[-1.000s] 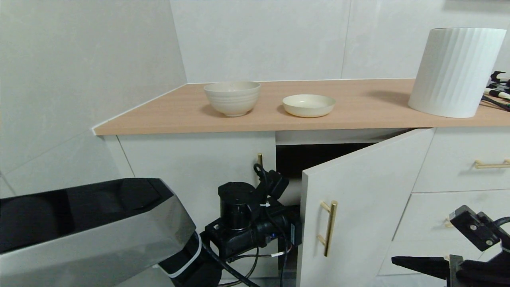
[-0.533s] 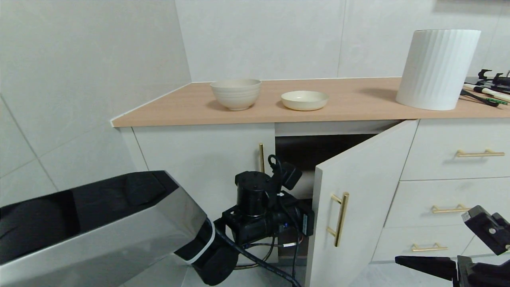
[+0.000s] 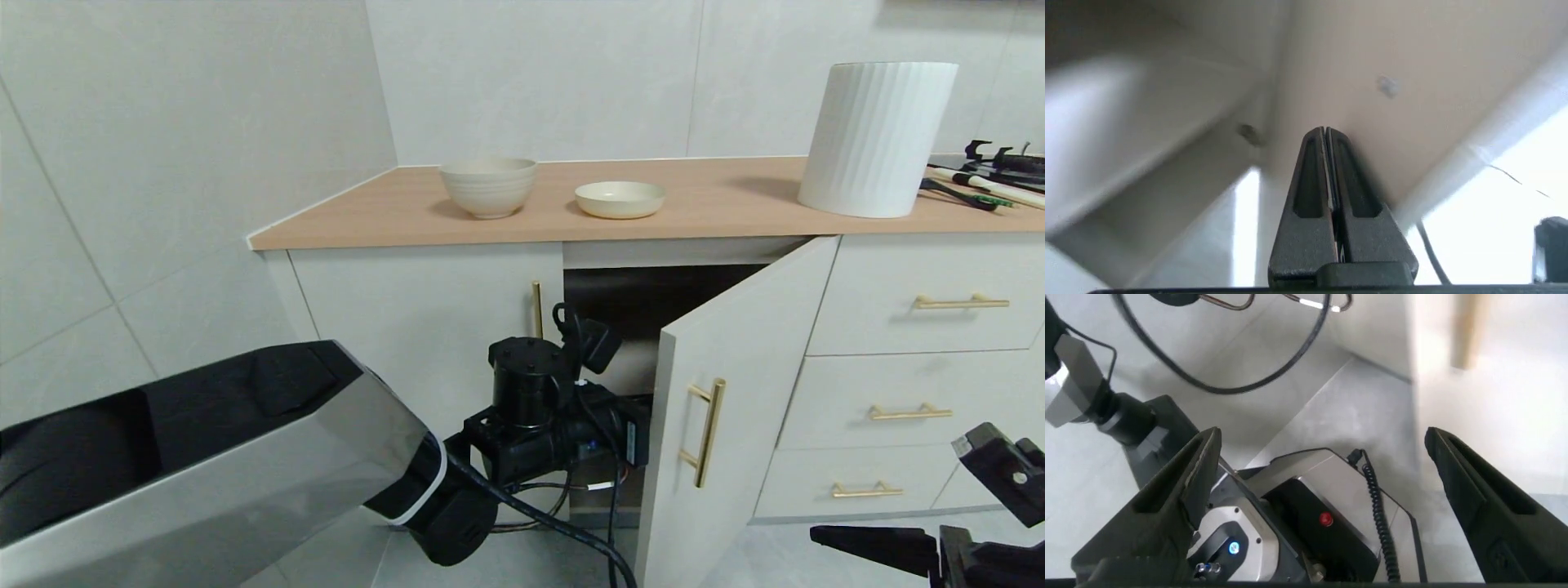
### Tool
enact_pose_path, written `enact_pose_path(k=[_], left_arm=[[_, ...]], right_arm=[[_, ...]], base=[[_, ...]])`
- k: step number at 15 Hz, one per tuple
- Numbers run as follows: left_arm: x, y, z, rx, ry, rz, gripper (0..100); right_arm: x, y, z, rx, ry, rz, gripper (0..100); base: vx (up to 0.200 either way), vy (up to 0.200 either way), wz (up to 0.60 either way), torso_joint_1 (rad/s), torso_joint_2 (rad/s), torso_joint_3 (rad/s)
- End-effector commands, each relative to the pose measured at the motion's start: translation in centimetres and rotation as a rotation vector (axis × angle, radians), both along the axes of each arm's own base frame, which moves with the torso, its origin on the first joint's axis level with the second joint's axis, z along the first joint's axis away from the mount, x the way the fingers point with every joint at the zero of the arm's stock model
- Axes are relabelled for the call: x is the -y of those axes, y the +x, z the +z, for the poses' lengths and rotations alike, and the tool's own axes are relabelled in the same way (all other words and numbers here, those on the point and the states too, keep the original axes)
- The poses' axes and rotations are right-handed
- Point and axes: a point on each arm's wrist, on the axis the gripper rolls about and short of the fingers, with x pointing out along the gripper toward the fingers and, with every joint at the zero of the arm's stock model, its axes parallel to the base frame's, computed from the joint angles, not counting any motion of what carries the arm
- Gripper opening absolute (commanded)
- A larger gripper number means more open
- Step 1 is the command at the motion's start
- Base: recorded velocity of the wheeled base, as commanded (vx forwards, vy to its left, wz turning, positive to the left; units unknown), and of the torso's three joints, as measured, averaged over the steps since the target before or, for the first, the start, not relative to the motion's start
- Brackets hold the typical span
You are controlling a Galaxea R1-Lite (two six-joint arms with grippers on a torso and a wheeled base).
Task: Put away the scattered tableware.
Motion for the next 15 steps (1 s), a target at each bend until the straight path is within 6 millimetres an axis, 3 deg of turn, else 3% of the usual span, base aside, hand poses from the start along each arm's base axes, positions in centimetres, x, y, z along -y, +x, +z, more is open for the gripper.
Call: enact_pose_path(k=[1, 7, 11, 13, 15], left_arm=[[0.3, 0.5, 0.5, 0.009, -0.008, 0.003, 0], [0.7, 1.0, 0.9, 0.008, -0.007, 0.003, 0], [1.5, 1.8, 0.9, 0.003, -0.005, 0.004, 0], [2.6, 2.5, 1.7, 0.006, -0.008, -0.004, 0], [5.2, 1.3, 3.4, 0.009, -0.025, -0.067, 0]], right_arm=[[0.0, 0.0, 0.0, -0.002, -0.001, 0.001, 100], [0.0, 0.0, 0.0, -0.002, -0.001, 0.001, 100], [0.0, 0.0, -0.1, -0.004, -0.003, 0.001, 100], [-0.1, 0.0, 0.0, -0.002, 0.0, 0.007, 100], [-0.3, -0.6, 0.2, 0.013, 0.01, 0.045, 100]], base=[[0.0, 0.0, 0.0, 0.0, 0.0, 0.0], [0.0, 0.0, 0.0, 0.0, 0.0, 0.0], [-0.2, 0.0, 0.0, 0.006, 0.01, -0.004], [0.0, 0.0, 0.0, 0.0, 0.0, 0.0], [0.0, 0.0, 0.0, 0.0, 0.0, 0.0]])
